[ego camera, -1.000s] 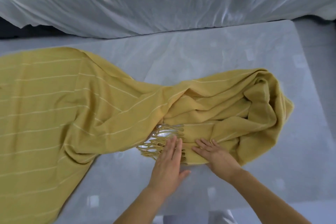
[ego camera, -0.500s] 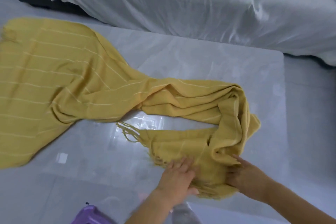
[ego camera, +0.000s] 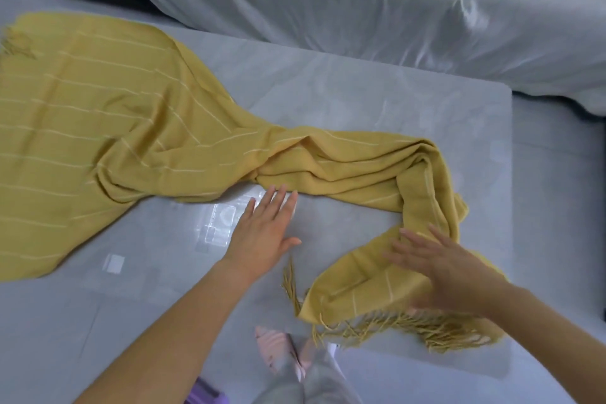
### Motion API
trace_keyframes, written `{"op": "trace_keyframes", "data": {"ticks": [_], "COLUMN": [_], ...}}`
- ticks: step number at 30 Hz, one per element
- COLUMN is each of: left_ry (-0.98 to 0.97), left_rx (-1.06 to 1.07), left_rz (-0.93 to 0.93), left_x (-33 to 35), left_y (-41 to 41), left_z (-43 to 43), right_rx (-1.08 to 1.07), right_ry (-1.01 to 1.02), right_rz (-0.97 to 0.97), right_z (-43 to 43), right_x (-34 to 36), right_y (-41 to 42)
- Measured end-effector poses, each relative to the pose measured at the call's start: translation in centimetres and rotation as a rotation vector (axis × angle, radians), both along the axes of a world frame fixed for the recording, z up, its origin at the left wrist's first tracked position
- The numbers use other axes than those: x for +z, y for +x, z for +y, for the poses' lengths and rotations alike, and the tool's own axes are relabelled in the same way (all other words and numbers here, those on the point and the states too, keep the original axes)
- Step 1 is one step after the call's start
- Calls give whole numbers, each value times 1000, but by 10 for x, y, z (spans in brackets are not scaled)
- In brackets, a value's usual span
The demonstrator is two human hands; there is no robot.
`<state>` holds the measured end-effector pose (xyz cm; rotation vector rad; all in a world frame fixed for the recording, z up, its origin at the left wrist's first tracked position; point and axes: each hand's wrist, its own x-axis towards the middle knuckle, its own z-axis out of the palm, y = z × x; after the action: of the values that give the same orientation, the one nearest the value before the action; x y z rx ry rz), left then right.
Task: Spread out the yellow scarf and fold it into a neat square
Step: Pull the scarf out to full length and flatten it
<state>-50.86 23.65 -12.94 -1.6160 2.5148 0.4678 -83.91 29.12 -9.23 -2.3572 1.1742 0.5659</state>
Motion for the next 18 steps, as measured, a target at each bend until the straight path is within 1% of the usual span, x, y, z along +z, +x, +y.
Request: {"op": "trace_keyframes", "data": {"ticks": [3,6,8,13,16,18], "left_ry": [-7,-20,-38,36,105,137], "left_rx": [-12,30,115,314,340,344], "left_rz": [-17,-34,-31,-60,-96,-125], "left_x": [0,-4,-5,-22,-40,-52], "left_y": [4,11,19,38,43,44], "left_z": [-7,-24,-43,-97,-116,-123], "right_rx": [-41,-54,-95,-194,-226,-249], "right_ry": [53,-27,-57,-119,-151,-146], "right_rz": [-95,-177,-195,-149,-130,-29], "right_z": [-39,-77,-106,-180,-213,-229], "right_x": [2,-9,-21,-49,-62,-77], "right_y": [40,69,85,129,163,180]}}
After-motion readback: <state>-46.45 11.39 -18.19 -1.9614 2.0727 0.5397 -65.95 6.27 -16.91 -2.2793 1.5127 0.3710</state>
